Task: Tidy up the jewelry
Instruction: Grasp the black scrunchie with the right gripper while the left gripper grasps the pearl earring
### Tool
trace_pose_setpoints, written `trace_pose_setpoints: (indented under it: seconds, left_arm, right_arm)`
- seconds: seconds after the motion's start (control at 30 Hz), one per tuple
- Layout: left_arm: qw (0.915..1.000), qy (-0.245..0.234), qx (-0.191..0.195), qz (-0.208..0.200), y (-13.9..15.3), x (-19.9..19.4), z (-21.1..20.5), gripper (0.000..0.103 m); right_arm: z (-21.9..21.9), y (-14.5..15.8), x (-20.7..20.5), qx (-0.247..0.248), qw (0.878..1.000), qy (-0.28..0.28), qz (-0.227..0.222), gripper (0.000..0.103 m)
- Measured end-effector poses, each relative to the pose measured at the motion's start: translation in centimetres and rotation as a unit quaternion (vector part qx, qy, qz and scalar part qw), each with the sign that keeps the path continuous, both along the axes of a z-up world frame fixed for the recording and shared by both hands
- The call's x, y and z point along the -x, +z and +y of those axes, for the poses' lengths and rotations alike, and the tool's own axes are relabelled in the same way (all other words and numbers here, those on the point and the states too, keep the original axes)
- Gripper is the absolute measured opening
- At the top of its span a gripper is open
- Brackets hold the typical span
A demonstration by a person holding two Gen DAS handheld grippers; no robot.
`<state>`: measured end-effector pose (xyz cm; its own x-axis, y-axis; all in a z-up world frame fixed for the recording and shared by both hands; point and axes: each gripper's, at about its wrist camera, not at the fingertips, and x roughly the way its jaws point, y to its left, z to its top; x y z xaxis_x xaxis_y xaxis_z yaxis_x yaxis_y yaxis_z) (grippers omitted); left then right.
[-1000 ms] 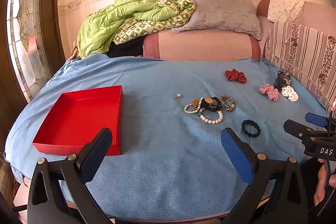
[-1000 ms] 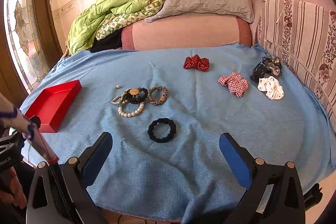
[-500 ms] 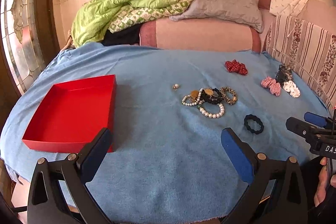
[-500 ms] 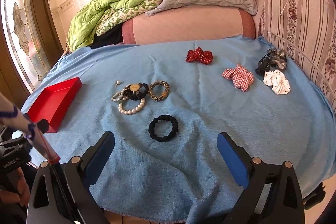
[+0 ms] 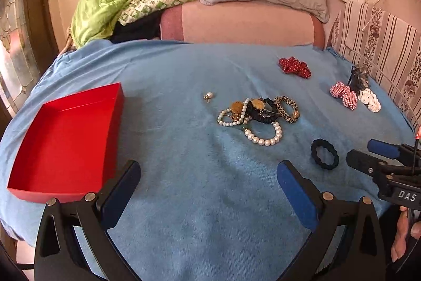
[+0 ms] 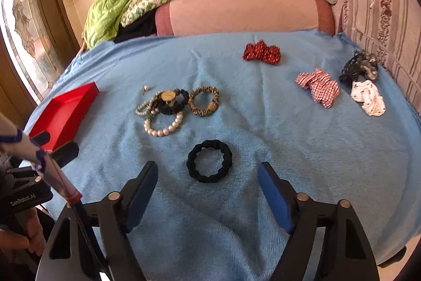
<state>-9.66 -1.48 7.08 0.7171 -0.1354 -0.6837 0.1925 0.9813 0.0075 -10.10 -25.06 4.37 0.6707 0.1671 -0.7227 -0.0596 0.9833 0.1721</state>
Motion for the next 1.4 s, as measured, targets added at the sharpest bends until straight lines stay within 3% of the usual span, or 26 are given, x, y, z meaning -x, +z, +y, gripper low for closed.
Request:
trace_pose_setpoints:
  seconds: [0.2, 0.37, 0.43, 0.57, 0.63, 0.7, 0.87, 1.0, 1.13, 1.4]
  left_arm:
    - [0.9997, -0.001, 0.004, 0.023, -1.0, -2.5, 0.4, 0.103]
    - [0.9984, -0.018, 0.016, 0.051, -1.8, -4.9, 0.1, 0.103]
    - [0.9962, -0.036, 0.03, 0.073, -2.5, -6.1, -0.2, 0.103]
    - [0.9949, -0.038, 0.036, 0.086, -3.1, -7.6, 0.0, 0.102]
    - [0.9944, -0.036, 0.046, 0.088, -3.1, -8.3, 0.4, 0.098]
    - [0.9945, -0.037, 0.043, 0.089, -3.1, -9.1, 0.3, 0.085]
    - [0.9944, -0.034, 0.028, 0.095, -3.3, -11.4, 0.0, 0.084]
    - [0.995, -0.03, 0.013, 0.094, -3.1, -13.8, -0.2, 0.072]
    - [0.9939, -0.033, -0.003, 0.105, -3.8, -16.8, -0.7, 0.052]
    - [0.9907, -0.048, -0.049, 0.118, -6.1, -21.7, -2.7, 0.048]
  right_arm:
    - [-1.4, -1.8, -2.3, -0.02, 0.999, -0.003, 0.046, 0.063]
    - [-1.6, -2.6, -3.3, -0.029, 0.997, -0.003, 0.065, 0.062]
    - [-1.3, -2.8, -3.6, -0.021, 0.997, 0.003, 0.07, 0.056]
    - [-0.9, -3.4, -4.5, -0.004, 0.997, 0.004, 0.083, 0.053]
    - [-1.2, -3.8, -4.9, -0.003, 0.996, 0.002, 0.089, 0.052]
    - [-1.1, -4.1, -5.2, 0.003, 0.995, 0.003, 0.096, 0.049]
    - [0.1, -4.3, -5.2, 0.037, 0.995, 0.019, 0.092, 0.04]
    - [0.2, -4.2, -5.2, 0.041, 0.995, 0.024, 0.087, 0.013]
    - [-0.5, -4.1, -5.3, 0.013, 0.996, 0.019, 0.088, 0.012]
    - [-0.6, -4.0, -5.4, -0.001, 0.996, 0.021, 0.089, 0.012]
